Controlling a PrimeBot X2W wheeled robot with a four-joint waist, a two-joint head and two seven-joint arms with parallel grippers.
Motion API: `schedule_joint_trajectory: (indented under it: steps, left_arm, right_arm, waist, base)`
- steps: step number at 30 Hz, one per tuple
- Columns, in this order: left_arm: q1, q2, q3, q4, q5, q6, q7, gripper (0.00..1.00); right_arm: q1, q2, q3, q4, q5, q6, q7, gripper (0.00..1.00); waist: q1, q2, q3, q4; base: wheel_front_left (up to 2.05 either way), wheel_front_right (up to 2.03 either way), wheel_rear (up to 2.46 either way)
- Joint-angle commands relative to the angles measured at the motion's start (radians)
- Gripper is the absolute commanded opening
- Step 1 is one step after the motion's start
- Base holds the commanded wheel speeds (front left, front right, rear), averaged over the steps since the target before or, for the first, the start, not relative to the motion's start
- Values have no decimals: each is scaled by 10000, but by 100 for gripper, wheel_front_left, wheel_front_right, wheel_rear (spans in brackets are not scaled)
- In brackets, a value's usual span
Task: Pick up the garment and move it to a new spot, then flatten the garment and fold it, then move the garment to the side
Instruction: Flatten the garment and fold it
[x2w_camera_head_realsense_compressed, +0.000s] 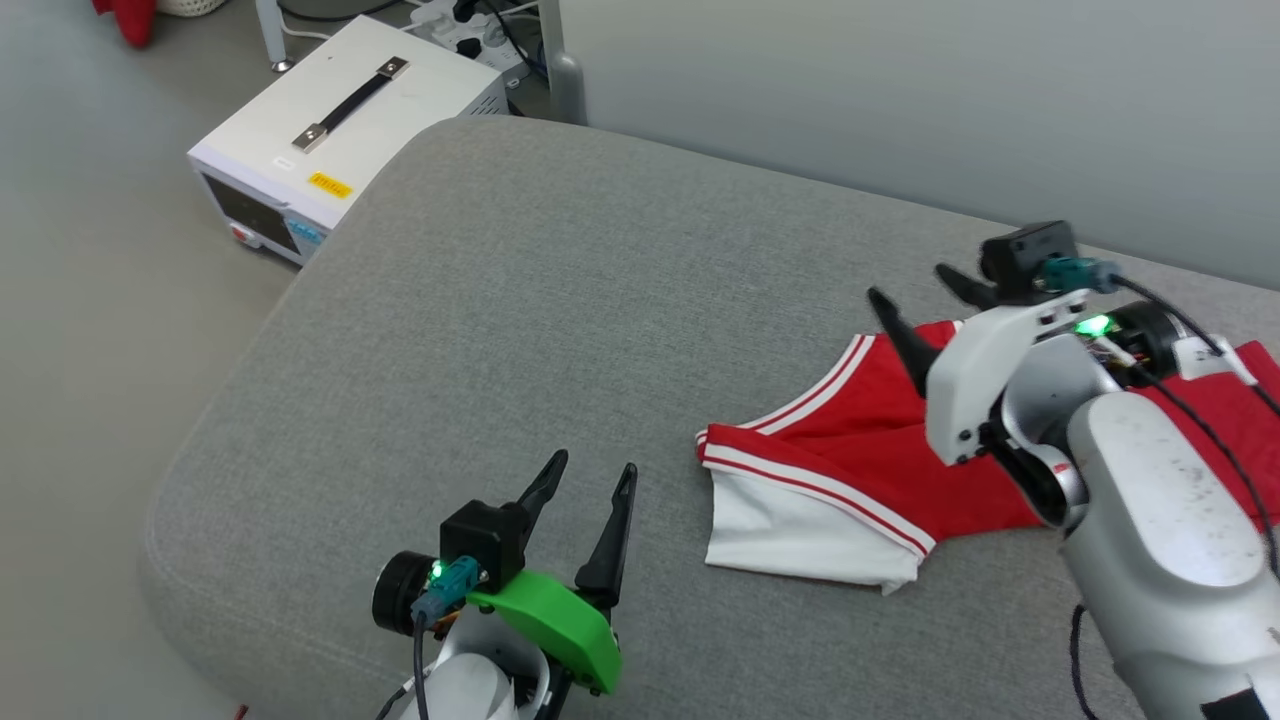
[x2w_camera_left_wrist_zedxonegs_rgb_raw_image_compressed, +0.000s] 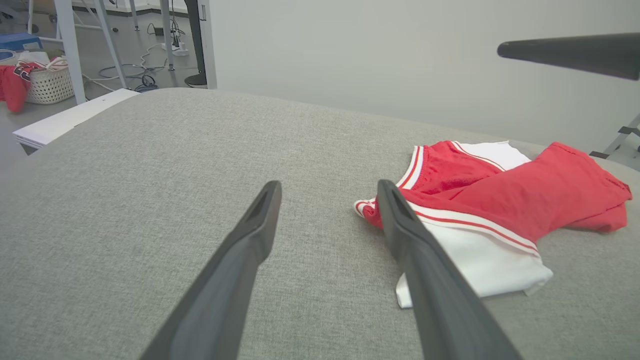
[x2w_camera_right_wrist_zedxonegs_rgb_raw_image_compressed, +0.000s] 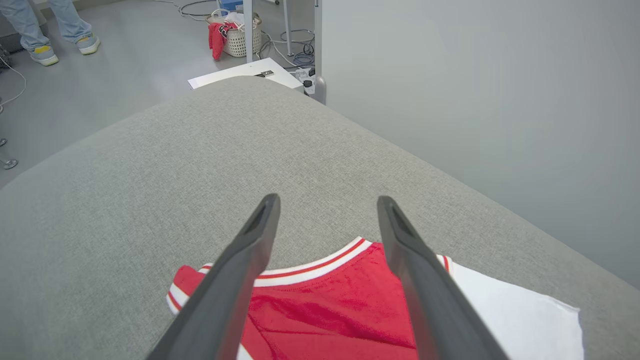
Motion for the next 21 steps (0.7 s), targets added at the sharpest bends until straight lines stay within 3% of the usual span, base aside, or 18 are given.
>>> schedule_joint_trajectory:
  steps: [1,6,11,16,21]
  left_arm:
    - [58,-45,64,-40,61,-51,-61,100]
    - [209,-46,201,-177,-24,-97,-61,100]
    - [381,-48,374,-389,-219,-125,-61,100]
    - [553,-50,541,-550,-447,-121,-61,100]
    - [685,-51,694,-753,-609,-57,-61,100]
  right_arm:
    - [111,-265,-106,-181,-16,-7,-330,100]
    - [885,-1145,-694,-886,-132,-7,-1374,100]
    - [2125,-1556,-1629,-1785,-266,-7,-2051,100]
    - [3575,-1394,-2708,-3007,-481,-7,-2548,100]
    - [4831,-761,-3597,-4043,-688,-7,-2868,100]
  waist:
    - [0,0,-322,-429]
    - [0,0,-550,-1031]
    - [0,0,-687,-1567]
    - [0,0,-755,-2064]
    - [0,0,-691,-2445]
  base:
    - [0,0,0]
    - [0,0,0]
    - [0,0,0]
    - [0,0,0]
    - [0,0,0]
